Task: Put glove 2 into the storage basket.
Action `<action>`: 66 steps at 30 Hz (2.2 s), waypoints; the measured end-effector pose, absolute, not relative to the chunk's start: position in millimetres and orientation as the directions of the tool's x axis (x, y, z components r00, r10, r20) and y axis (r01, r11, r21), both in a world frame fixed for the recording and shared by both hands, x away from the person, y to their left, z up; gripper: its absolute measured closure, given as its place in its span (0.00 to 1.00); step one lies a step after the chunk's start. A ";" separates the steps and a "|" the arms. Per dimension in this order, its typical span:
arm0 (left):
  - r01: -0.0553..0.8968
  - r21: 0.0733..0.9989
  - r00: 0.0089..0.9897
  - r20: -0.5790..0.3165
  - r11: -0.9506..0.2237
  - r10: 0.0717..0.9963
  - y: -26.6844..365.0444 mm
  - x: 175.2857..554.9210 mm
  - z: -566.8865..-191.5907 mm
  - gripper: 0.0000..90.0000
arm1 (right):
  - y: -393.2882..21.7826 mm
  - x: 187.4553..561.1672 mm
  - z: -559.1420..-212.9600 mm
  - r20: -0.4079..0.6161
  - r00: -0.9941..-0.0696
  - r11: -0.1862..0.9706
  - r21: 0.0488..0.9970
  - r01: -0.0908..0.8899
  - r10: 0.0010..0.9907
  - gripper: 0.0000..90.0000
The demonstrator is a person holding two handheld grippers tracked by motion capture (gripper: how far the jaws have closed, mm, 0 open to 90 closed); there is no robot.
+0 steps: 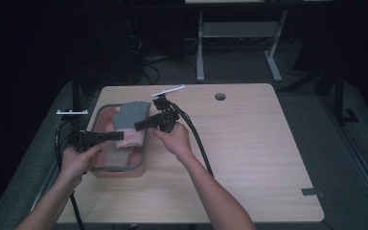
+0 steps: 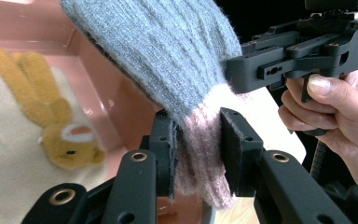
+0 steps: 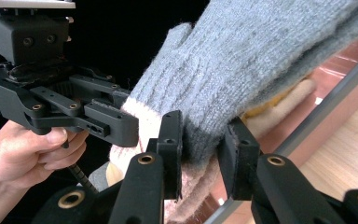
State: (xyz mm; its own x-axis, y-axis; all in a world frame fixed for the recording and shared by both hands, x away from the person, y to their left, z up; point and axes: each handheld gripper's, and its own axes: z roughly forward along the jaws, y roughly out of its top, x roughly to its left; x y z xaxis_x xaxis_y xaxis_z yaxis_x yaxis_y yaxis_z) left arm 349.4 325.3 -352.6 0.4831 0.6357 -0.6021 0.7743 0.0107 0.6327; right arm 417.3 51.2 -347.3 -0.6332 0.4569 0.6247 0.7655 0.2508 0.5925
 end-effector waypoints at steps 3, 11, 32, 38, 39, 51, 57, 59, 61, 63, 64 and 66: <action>0.774 0.633 0.480 -0.602 0.015 0.638 327.8 349.3 -353.5 0.76 | 53.6 418.6 -348.9 0.631 -0.632 0.251 0.590 0.767 0.450 0.80; 0.777 0.630 0.466 -0.584 0.009 0.665 335.3 346.8 -355.6 0.76 | 64.1 420.5 -353.9 0.640 -0.625 0.262 0.575 0.775 0.446 0.80; 0.811 0.585 0.390 -0.568 0.023 0.725 362.4 345.1 -378.8 0.76 | 103.3 429.3 -381.0 0.653 -0.599 0.308 0.515 0.800 0.463 0.80; 0.816 0.578 0.385 -0.542 0.000 0.747 364.2 342.2 -384.7 0.76 | 112.6 430.2 -388.2 0.641 -0.603 0.340 0.498 0.797 0.475 0.79; 0.816 0.578 0.387 -0.539 -0.005 0.748 364.9 342.0 -385.4 0.76 | 113.8 430.1 -388.9 0.642 -0.603 0.344 0.495 0.798 0.474 0.79; 0.833 0.552 0.359 -0.510 -0.022 0.782 362.6 343.9 -396.2 0.76 | 110.2 429.2 -389.1 0.617 -0.608 0.361 0.490 0.793 0.500 0.79; 0.850 0.522 0.353 -0.463 -0.071 0.813 355.4 345.9 -400.6 0.73 | 101.3 429.4 -387.2 0.620 -0.603 0.339 0.501 0.797 0.501 0.79; 0.844 0.528 0.366 -0.448 -0.089 0.816 353.1 346.4 -399.0 0.71 | 100.2 428.7 -384.9 0.619 -0.609 0.336 0.510 0.792 0.496 0.78; 0.836 0.538 0.377 -0.426 -0.105 0.823 352.1 346.8 -395.8 0.68 | 98.7 427.9 -382.7 0.618 -0.610 0.340 0.509 0.791 0.496 0.78; 0.830 0.548 0.372 -0.413 -0.099 0.831 352.6 346.3 -391.7 0.64 | 97.0 427.2 -380.9 0.617 -0.613 0.336 0.515 0.789 0.494 0.77; 0.831 0.549 0.369 -0.414 -0.095 0.832 353.3 346.3 -390.9 0.62 | 95.0 426.9 -379.9 0.619 -0.612 0.329 0.519 0.789 0.492 0.77; 0.828 0.555 0.362 -0.414 -0.084 0.835 355.5 345.9 -388.7 0.59 | 92.4 426.7 -379.0 0.616 -0.612 0.326 0.521 0.789 0.496 0.76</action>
State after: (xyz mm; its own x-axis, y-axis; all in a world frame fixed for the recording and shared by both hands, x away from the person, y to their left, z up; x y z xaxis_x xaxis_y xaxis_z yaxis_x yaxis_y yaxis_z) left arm 345.9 355.5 -388.7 0.3622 0.8350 -0.4142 0.8278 -0.0839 0.5547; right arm 426.7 92.4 -379.0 -0.6119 0.4959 0.6162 0.7888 0.3257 0.5213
